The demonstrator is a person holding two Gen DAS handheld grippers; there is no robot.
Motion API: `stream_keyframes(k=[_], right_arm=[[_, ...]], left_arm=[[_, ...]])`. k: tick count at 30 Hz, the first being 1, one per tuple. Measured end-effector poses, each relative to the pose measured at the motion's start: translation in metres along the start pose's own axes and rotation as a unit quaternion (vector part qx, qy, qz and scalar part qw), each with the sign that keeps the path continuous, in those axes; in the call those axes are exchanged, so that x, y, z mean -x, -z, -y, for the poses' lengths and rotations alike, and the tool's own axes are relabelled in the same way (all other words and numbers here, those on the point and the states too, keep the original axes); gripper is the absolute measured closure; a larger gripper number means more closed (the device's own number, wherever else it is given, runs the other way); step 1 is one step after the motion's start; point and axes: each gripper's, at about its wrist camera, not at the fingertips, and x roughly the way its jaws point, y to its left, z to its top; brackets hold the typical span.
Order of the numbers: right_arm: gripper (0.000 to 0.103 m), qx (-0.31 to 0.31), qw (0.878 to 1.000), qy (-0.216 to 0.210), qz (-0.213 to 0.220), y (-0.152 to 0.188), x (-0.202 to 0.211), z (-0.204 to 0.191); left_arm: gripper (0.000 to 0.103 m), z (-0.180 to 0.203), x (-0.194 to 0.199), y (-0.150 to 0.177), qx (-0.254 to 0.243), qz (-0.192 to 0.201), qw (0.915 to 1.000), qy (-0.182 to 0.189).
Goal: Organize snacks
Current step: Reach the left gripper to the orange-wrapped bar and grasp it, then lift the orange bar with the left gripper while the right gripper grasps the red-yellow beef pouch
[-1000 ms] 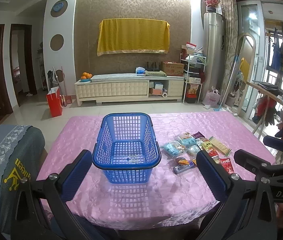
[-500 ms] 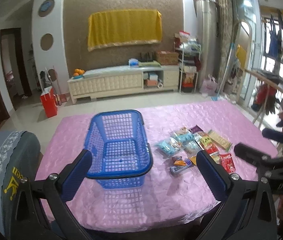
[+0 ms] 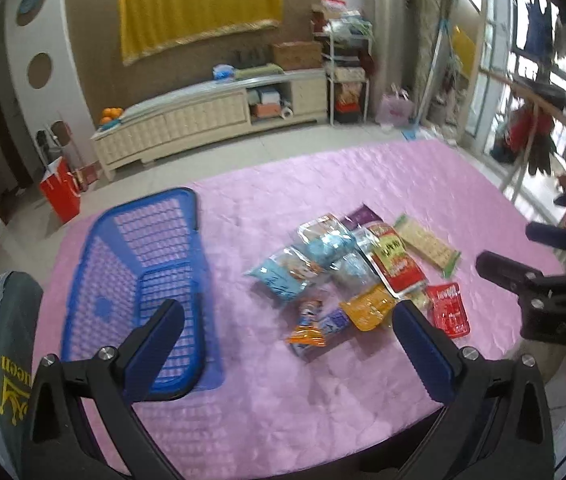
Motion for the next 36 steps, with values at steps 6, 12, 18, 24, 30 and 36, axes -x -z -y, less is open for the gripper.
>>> stream_keyframes(k=[6, 12, 18, 24, 30, 36], right_arm=[[0.005, -0.009, 0.999, -0.008, -0.045, 0.005, -0.042, 0.018], [0.005, -0.014, 0.997, -0.014, -0.072, 0.011, -0.07, 0.027], [0.005, -0.015, 0.996, -0.021, -0.087, 0.012, -0.091, 0.03], [0.005, -0.018, 0.994, -0.034, -0.099, 0.012, -0.106, 0.03], [0.005, -0.012, 0.993, -0.039, -0.111, 0.012, -0.111, 0.026], [0.005, -0.022, 0.991, -0.041, -0.123, 0.004, -0.119, 0.03]], left_arm=[[0.005, 0.015, -0.049, -0.003, -0.012, -0.042, 0.999, 0.001], [0.024, 0.019, -0.098, -0.001, -0.02, -0.102, 0.9946, 0.006], [0.036, 0.025, -0.146, 0.004, -0.043, -0.153, 0.9872, -0.002], [0.054, 0.017, -0.174, 0.01, -0.035, -0.195, 0.9802, -0.002], [0.087, 0.007, -0.19, 0.021, 0.002, -0.224, 0.9742, 0.027], [0.088, 0.006, -0.168, 0.017, 0.013, -0.185, 0.9815, 0.048]])
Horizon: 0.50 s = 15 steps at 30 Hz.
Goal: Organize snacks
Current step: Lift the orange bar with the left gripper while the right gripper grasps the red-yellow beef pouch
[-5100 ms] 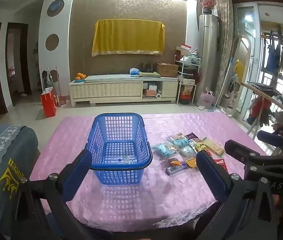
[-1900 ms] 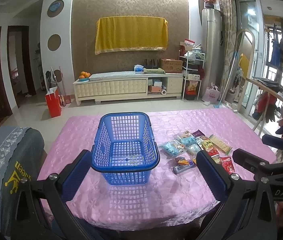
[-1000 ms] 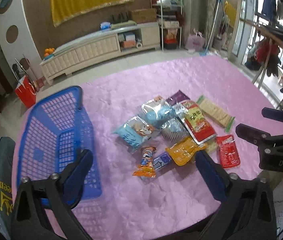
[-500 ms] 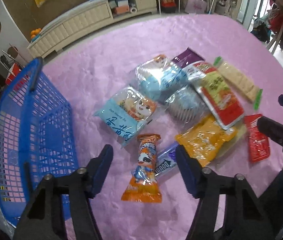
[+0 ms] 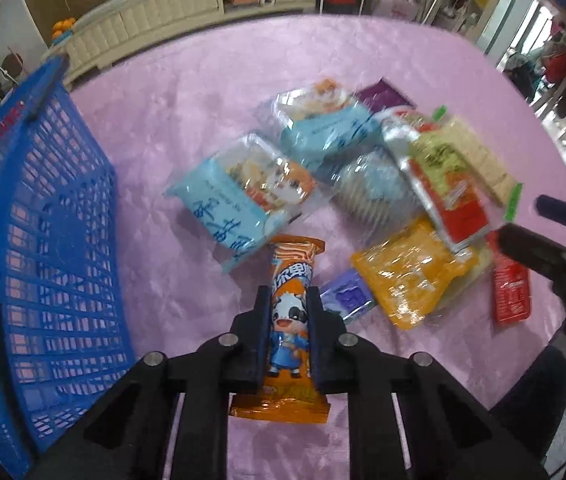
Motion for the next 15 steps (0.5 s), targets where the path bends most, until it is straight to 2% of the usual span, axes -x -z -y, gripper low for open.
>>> stream_keyframes(k=[4, 6, 9, 15], right_arm=[[0.007, 0.002, 1.0, 0.002, 0.001, -0.011, -0.007, -0.002], [0.011, 0.007, 1.0, 0.007, -0.002, -0.017, -0.014, -0.005], [0.011, 0.011, 1.0, 0.023, -0.013, -0.027, -0.029, -0.007], [0.013, 0.011, 0.998, 0.043, -0.041, -0.04, -0.06, -0.01]], left_arm=[[0.088, 0.0, 0.022, 0.002, 0.009, 0.033, 0.9993, 0.013], [0.088, 0.001, 0.032, -0.001, 0.012, 0.053, 0.9984, 0.013], [0.088, -0.005, 0.038, -0.009, 0.014, 0.074, 0.9971, 0.003], [0.088, -0.018, 0.032, -0.023, 0.03, 0.083, 0.9961, 0.012]])
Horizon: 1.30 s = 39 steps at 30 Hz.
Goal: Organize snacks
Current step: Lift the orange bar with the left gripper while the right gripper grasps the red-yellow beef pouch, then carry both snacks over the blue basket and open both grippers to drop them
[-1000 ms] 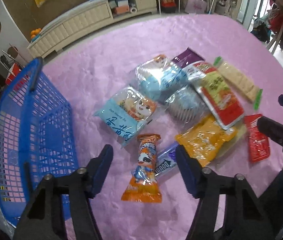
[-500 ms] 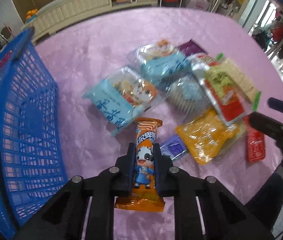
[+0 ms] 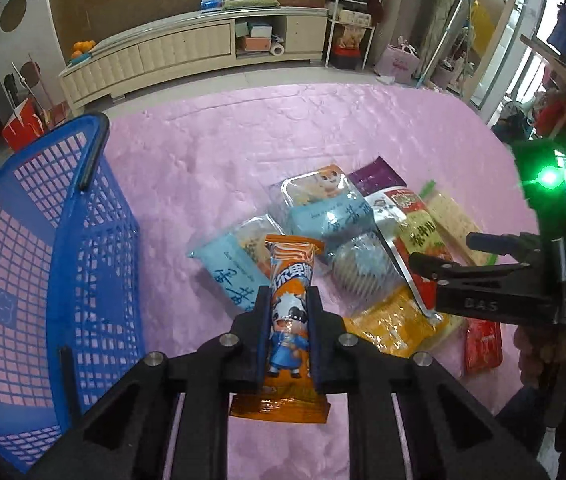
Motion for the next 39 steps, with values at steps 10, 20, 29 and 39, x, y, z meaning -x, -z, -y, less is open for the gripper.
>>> stream_keyframes(k=[10, 20, 29, 39], right_arm=[[0.059, 0.019, 0.999, 0.012, -0.024, -0.005, -0.019, -0.006], [0.061, 0.02, 0.999, 0.001, 0.028, 0.01, 0.052, -0.016], [0.061, 0.045, 0.993, -0.046, 0.101, 0.016, 0.135, -0.062], [0.062, 0.077, 0.982, -0.078, 0.155, 0.0, 0.167, -0.146]], left_arm=[[0.088, -0.006, -0.02, -0.001, 0.006, 0.0, 0.9998, 0.018], [0.088, -0.016, 0.018, 0.007, 0.022, 0.032, 0.9983, 0.043], [0.088, -0.029, 0.098, 0.012, 0.02, 0.089, 0.9951, 0.037], [0.088, -0.093, 0.158, 0.024, 0.015, 0.122, 0.9924, -0.004]])
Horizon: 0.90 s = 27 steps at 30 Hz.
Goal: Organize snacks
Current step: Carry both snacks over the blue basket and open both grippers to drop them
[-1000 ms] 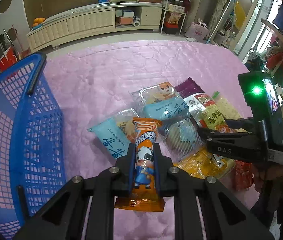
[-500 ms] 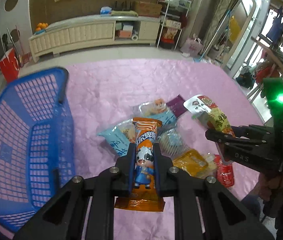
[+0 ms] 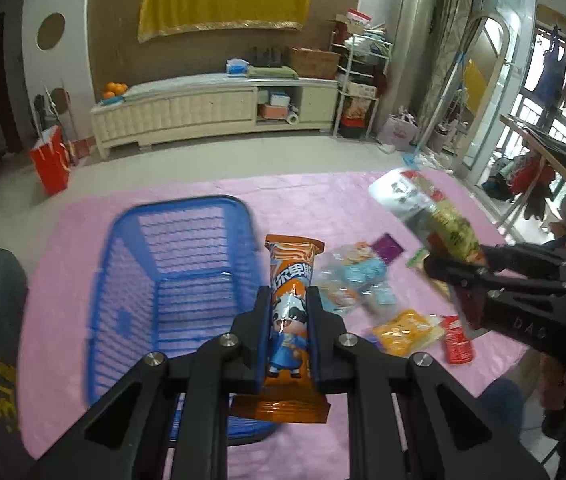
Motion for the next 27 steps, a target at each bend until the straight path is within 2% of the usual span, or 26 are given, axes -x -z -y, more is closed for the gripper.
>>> stream_keyframes(k=[6, 11, 16, 22, 27], right_arm=[[0.062, 0.025, 0.999, -0.023, -0.007, -0.021, -0.024, -0.042], [0.062, 0.054, 0.997, -0.039, -0.027, -0.036, -0.054, -0.073], [0.062, 0.072, 0.995, -0.05, -0.056, -0.044, -0.087, -0.09], [0.062, 0.086, 0.991, -0.055, -0.082, -0.049, -0.112, -0.096], [0.061, 0.093, 0.99, -0.051, -0.089, -0.053, -0.124, -0.097]], left_arm=[[0.088, -0.058, 0.013, -0.008, 0.004, 0.003, 0.9997, -0.026], [0.088, -0.096, 0.001, -0.015, 0.008, -0.016, 0.9993, -0.032], [0.088, -0.12, -0.021, -0.019, 0.017, -0.037, 0.9985, -0.035], [0.088, -0.129, -0.047, -0.021, 0.022, -0.054, 0.9977, -0.034], [0.088, -0.14, -0.065, -0.023, 0.037, -0.066, 0.9967, -0.028]])
